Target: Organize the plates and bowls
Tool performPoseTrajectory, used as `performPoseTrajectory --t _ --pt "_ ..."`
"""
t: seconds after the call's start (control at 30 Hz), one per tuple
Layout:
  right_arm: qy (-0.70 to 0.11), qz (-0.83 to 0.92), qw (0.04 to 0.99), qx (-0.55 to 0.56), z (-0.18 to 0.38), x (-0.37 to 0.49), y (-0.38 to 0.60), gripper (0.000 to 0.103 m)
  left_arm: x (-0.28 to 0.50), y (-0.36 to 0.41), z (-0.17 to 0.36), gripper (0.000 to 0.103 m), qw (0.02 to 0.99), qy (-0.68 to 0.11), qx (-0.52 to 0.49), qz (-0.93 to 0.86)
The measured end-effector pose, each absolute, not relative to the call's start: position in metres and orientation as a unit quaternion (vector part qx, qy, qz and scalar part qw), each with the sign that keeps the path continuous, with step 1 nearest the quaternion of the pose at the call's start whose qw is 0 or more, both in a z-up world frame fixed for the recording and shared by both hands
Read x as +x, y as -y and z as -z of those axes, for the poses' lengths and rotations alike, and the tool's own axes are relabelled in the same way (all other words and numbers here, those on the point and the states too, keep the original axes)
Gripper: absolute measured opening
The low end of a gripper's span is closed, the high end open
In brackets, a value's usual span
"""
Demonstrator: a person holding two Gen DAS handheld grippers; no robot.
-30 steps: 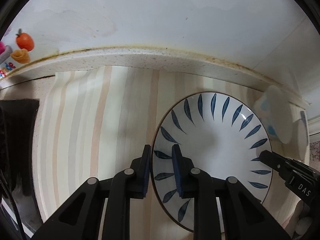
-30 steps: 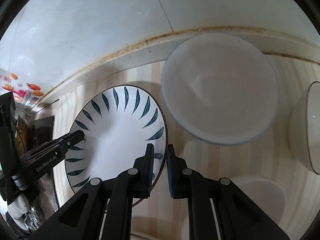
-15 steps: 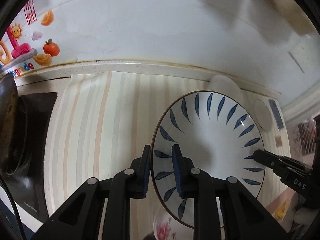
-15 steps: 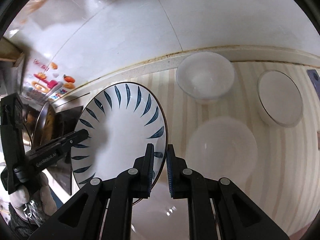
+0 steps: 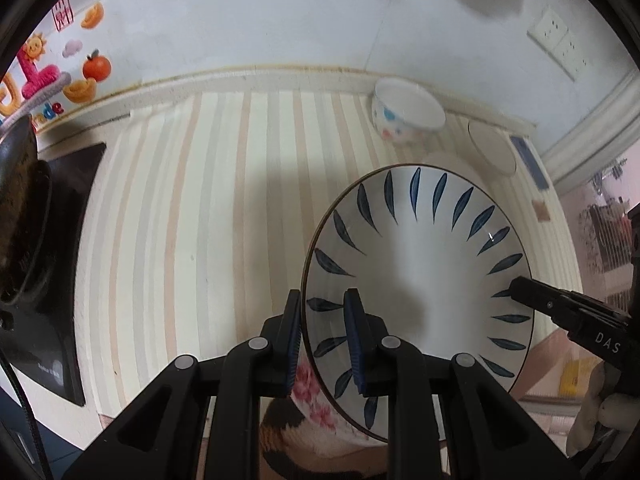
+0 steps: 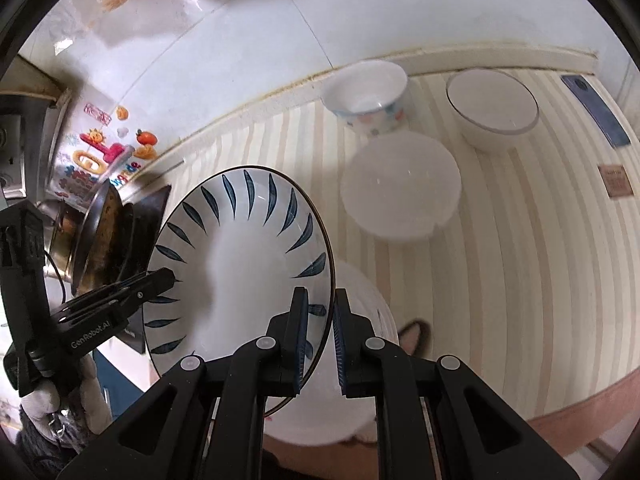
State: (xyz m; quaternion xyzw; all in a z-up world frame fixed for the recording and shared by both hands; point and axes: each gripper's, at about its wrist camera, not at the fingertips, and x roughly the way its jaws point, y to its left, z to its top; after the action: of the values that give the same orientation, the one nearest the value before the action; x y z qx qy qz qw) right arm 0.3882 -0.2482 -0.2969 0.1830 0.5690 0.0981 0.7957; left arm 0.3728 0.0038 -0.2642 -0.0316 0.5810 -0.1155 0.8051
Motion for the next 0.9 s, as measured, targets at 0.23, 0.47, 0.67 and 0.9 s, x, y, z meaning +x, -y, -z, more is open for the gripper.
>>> performPoseTrajectory --t 0.23,0.47,0.67,0.9 --pt "-0.588 -0.092 0.782 0.184 0.328 0.366 0.247 0.014 0.361 0.0 0.299 0.018 0.786 -0.608 -0.013 0.114" --pt "-0.61 -0.097 0.765 0.18 0.362 0.36 0.241 0.014 0.358 0.002 0.325 0.018 0.775 -0.624 0.008 0.104" --pt "-0.621 -0.093 0.756 0.183 0.379 0.357 0.241 0.014 0.355 0.008 0.333 0.018 0.771 -0.629 0.014 0.099" --pt "-0.625 -0.093 0.753 0.184 0.386 0.36 0.244 0.014 0.354 0.017 0.338 0.018 0.769 -0.631 0.025 0.097"
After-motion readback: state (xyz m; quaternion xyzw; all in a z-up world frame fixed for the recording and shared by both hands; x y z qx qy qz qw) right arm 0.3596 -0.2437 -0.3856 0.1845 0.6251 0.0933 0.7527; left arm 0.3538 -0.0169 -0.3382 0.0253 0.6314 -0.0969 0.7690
